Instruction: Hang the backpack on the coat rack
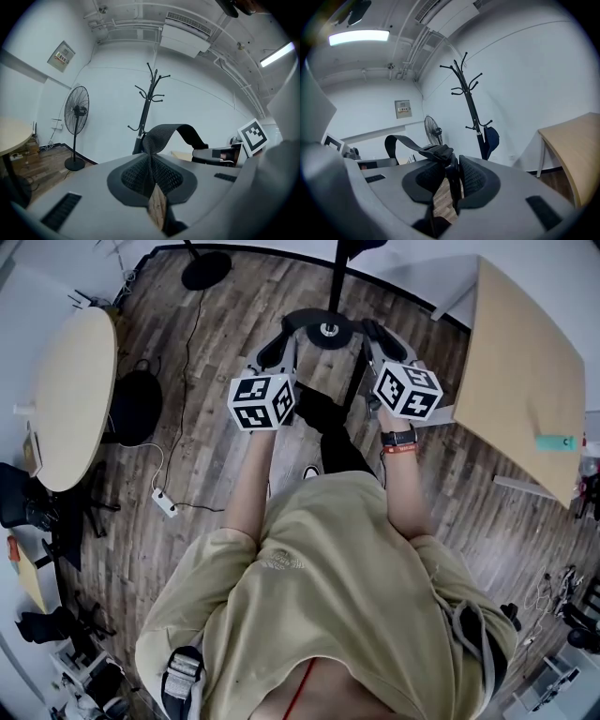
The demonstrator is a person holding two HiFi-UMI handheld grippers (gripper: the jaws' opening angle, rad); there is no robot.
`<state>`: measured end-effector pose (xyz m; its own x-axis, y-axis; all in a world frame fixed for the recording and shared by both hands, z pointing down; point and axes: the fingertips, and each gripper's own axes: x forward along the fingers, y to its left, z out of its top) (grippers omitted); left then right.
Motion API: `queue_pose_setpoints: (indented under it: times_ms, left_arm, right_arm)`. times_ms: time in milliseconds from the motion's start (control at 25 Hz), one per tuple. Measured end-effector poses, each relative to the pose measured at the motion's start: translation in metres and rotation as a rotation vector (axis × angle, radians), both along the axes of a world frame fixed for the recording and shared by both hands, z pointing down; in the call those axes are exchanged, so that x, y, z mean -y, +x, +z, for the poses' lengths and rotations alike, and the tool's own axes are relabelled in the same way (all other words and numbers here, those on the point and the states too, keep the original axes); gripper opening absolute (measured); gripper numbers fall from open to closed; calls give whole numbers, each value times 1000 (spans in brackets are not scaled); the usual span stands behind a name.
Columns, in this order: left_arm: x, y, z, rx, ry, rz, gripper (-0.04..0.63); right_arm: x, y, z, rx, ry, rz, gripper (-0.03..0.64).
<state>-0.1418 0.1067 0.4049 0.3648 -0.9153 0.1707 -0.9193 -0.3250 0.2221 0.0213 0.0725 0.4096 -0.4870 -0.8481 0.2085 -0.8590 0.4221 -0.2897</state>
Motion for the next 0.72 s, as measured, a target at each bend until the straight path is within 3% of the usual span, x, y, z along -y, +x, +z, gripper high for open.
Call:
queue_pose_setpoints:
  times_ms: [280,720]
  left_arm:
    - [63,15,10,5,-38,-5,41]
    - [181,48,-2,7,-8,21,41]
  right_arm:
    - [67,4,5,28,-39,-28,95]
    - [182,21,-6,47,-14,-48,95]
